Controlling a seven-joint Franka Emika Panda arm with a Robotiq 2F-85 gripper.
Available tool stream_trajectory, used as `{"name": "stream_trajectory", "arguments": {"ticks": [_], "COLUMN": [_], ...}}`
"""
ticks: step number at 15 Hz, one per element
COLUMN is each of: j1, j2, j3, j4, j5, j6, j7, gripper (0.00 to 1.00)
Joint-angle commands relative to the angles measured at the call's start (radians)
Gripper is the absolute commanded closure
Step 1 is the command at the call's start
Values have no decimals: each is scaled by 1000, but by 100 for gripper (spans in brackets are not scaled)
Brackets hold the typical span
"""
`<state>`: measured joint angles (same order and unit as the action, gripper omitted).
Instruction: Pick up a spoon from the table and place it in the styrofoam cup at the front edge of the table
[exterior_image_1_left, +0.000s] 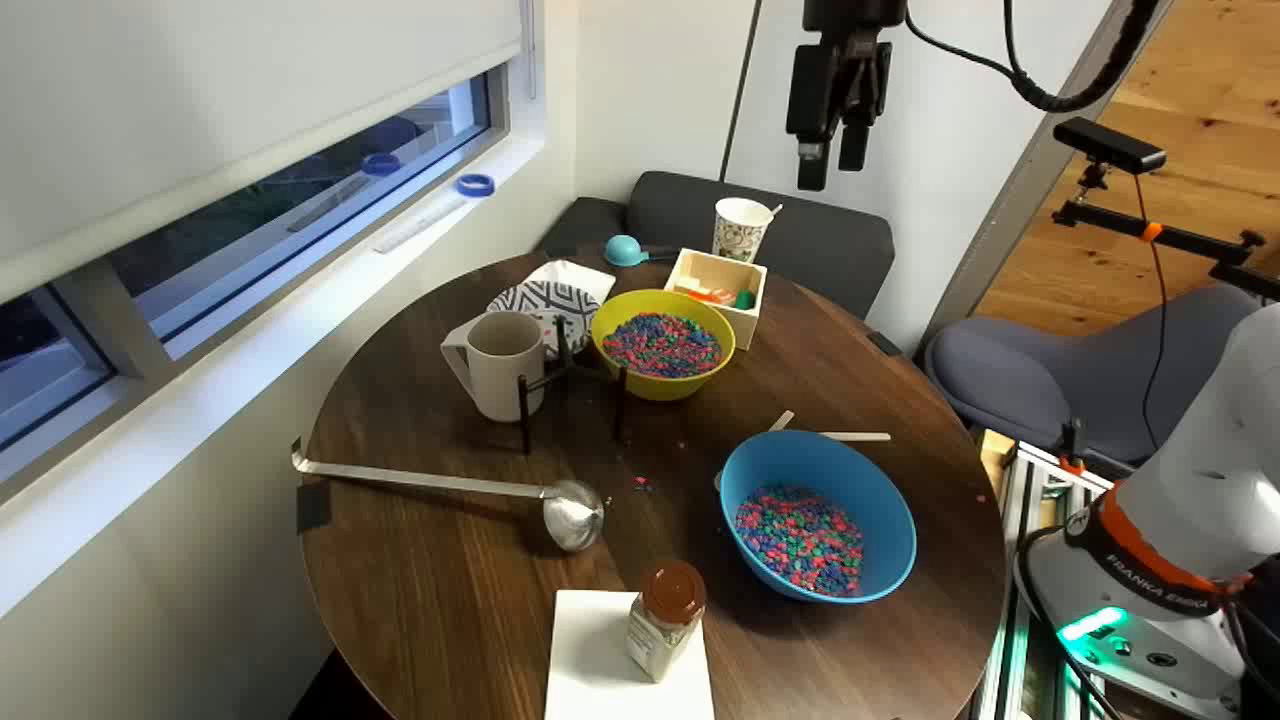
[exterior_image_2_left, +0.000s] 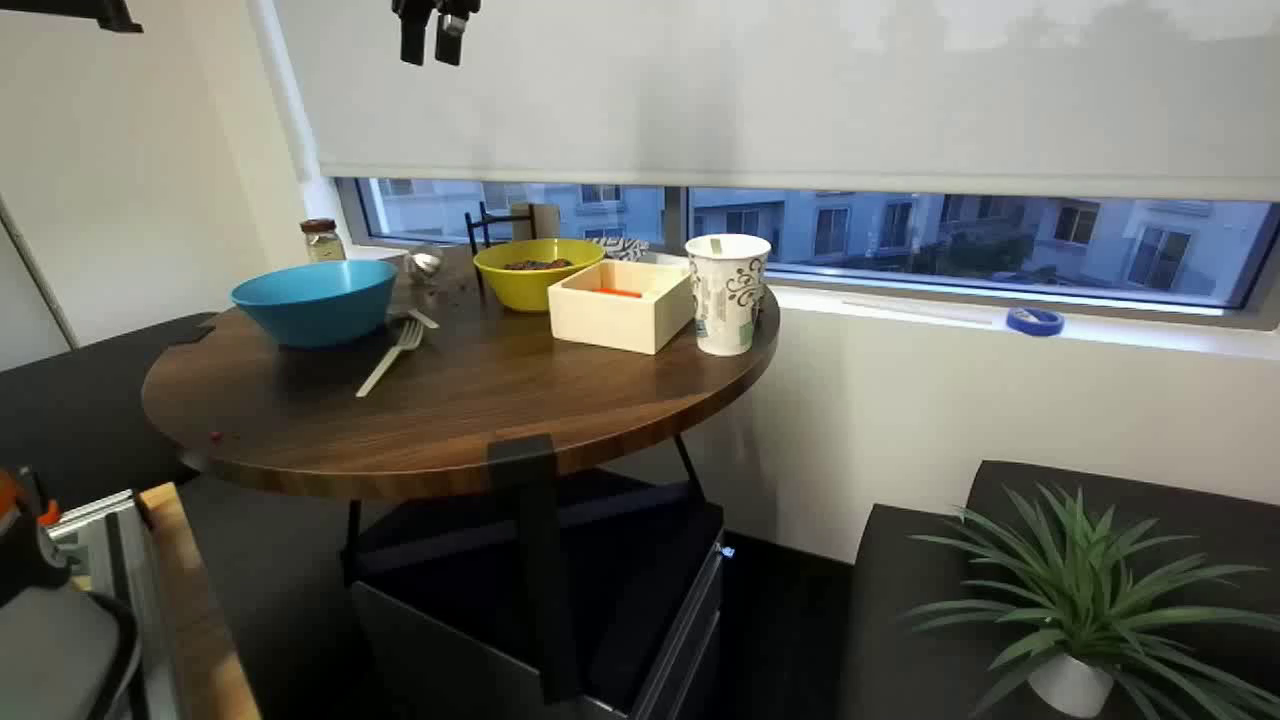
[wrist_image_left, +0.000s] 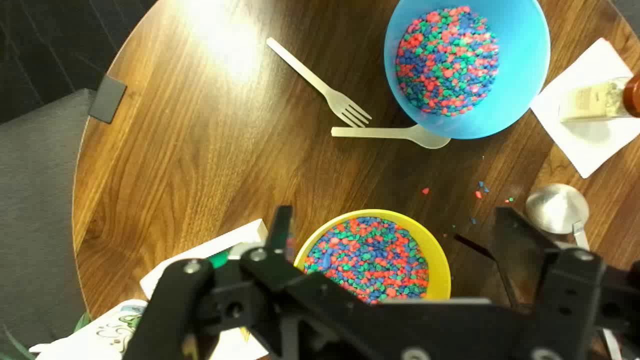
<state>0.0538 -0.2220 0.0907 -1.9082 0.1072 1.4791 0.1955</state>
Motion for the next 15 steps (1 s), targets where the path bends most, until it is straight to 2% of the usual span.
{"name": "stream_trajectory", "arguments": {"ticks": [1, 9, 10, 15], "j1": [0, 0, -1, -15], "j2": [1, 1, 1, -38], "j3": [0, 0, 2, -3], "j4": [3, 3, -9, -107], "j5": [0, 0, 15, 145], "j6": [-2, -2, 39, 41], "j7": [0, 0, 33, 250], "gripper": [0, 0, 0, 0]}}
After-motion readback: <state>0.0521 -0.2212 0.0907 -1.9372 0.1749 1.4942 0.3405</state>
